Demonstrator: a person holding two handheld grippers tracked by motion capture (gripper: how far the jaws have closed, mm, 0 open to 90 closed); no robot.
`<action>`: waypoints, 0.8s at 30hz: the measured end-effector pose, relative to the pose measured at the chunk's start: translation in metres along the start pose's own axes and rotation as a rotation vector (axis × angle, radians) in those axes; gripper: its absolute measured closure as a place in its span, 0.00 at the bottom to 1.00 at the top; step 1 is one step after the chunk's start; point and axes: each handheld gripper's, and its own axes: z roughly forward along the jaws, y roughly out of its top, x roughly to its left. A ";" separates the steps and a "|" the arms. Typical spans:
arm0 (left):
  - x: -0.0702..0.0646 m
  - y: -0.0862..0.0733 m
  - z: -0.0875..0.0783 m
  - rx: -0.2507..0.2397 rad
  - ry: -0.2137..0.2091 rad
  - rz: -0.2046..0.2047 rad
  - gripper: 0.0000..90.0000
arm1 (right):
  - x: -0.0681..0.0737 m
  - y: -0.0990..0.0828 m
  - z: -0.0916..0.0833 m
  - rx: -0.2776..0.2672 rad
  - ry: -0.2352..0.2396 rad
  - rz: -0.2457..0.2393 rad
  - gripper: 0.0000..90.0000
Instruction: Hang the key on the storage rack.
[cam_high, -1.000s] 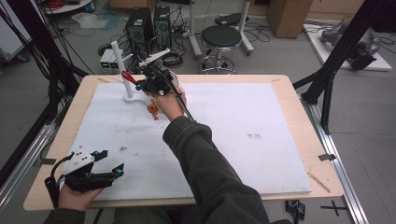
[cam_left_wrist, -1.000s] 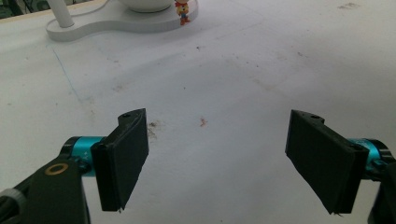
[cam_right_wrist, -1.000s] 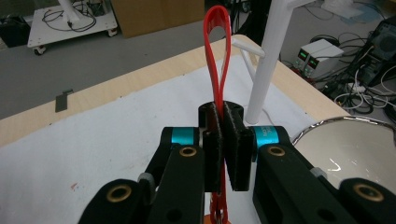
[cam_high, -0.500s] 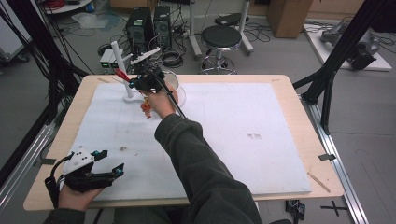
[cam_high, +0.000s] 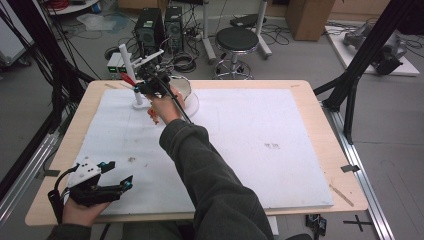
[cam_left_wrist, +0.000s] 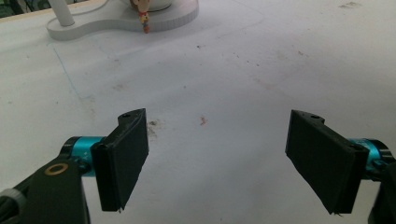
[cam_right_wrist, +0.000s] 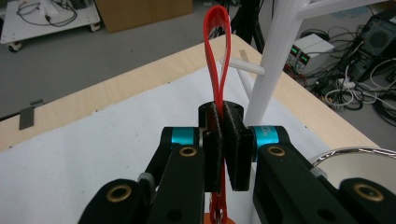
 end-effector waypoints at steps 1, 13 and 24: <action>0.000 0.000 0.000 -0.001 0.000 0.000 0.24 | 0.000 0.001 0.001 0.008 -0.001 -0.001 0.96; 0.001 0.000 -0.001 -0.003 0.000 0.001 0.24 | 0.003 0.001 0.013 0.044 -0.030 -0.002 0.96; 0.000 0.000 -0.001 -0.006 -0.003 0.001 0.24 | 0.003 -0.002 0.024 0.081 -0.068 0.003 0.96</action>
